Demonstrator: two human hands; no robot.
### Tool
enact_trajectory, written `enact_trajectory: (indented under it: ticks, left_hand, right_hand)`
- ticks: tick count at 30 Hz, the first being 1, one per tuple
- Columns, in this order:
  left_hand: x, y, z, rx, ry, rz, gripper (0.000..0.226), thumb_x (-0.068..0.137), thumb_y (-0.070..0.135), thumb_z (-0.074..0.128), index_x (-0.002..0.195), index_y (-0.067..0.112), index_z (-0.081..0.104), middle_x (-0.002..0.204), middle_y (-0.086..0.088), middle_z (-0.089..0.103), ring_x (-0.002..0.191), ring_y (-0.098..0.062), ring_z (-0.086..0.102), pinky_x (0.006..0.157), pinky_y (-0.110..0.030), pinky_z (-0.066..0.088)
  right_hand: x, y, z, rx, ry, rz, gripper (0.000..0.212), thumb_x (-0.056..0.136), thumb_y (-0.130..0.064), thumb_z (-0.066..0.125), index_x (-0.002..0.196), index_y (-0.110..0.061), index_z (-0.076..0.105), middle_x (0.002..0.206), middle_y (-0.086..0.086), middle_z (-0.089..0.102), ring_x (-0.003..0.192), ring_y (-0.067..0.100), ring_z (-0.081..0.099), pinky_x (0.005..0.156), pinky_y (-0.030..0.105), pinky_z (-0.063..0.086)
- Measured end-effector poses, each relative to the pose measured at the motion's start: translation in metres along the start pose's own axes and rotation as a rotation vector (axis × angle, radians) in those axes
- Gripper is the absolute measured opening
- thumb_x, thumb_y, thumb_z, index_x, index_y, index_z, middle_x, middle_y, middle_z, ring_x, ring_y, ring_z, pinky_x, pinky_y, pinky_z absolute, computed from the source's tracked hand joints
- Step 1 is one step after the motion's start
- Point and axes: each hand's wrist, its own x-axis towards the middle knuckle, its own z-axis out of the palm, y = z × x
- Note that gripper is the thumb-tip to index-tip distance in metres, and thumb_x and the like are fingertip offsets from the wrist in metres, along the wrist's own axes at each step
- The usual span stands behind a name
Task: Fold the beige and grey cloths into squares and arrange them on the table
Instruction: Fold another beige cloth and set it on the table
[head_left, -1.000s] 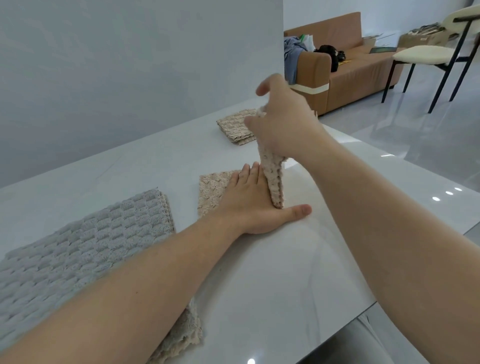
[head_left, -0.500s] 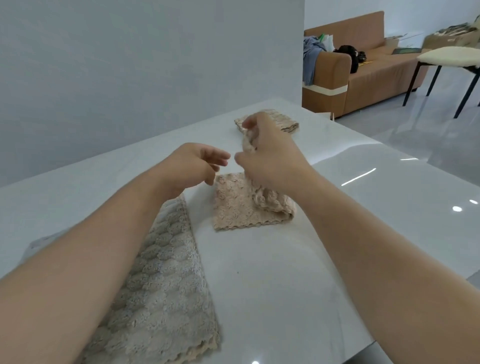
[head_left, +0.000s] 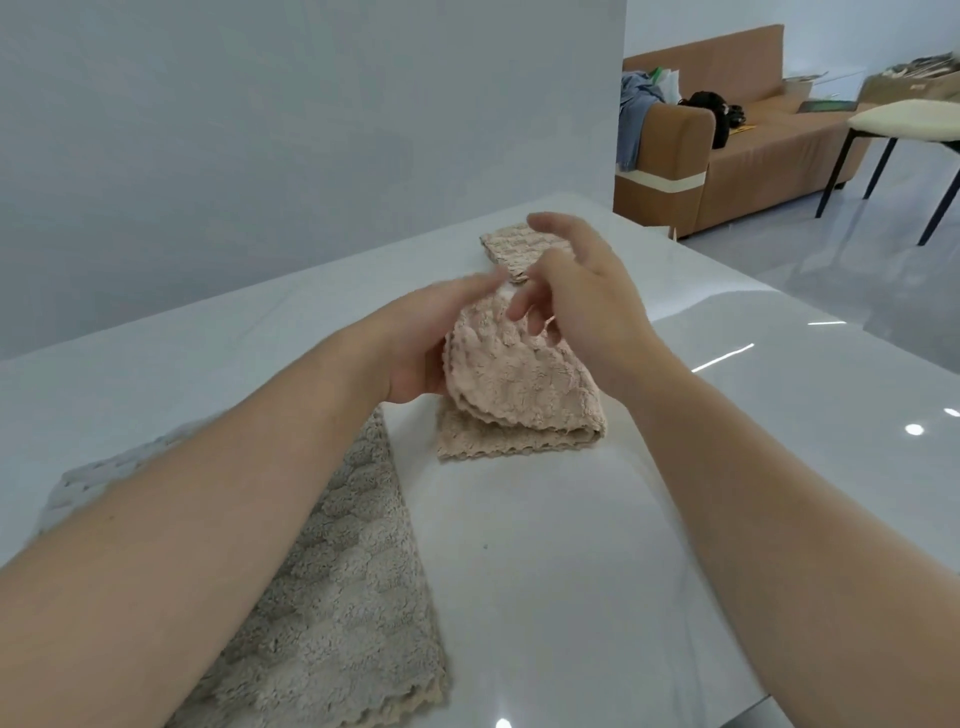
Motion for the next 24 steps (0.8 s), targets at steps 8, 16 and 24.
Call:
enact_trajectory:
  ticks: [8,16,24]
  left_hand:
    - [0.004,-0.004,0.013,-0.153,0.026,-0.041,0.021,0.103,0.007,0.05,0.106,-0.007,0.065,0.093,-0.017,0.075,0.074,-0.022,0.074,0.062,-0.028,0.062]
    - [0.002,-0.007,0.011,-0.177,0.139,-0.05,0.026,0.105,0.015,0.05,0.112,-0.006,0.063,0.093,-0.015,0.076,0.068,-0.019,0.074,0.056,-0.027,0.061]
    - [0.001,-0.021,-0.001,-0.059,0.22,-0.03,0.023,0.102,0.011,0.055,0.115,-0.006,0.064,0.101,-0.021,0.076,0.092,-0.033,0.076,0.084,-0.042,0.062]
  right_hand:
    - [0.02,0.034,-0.023,-0.396,-0.084,0.169,0.025,0.098,-0.041,0.052,0.103,-0.03,0.073,0.105,-0.01,0.071,0.103,0.013,0.062,0.095,0.034,0.047]
    - [0.024,0.035,-0.031,-0.304,-0.032,0.187,0.016,0.087,-0.035,0.069,0.085,-0.022,0.079,0.087,-0.006,0.075,0.089,0.015,0.068,0.083,0.033,0.054]
    - [0.024,0.04,-0.035,-0.548,-0.093,0.088,0.034,0.092,-0.053,0.065,0.089,-0.019,0.068,0.085,-0.004,0.07,0.077,0.014,0.062,0.076,0.033,0.051]
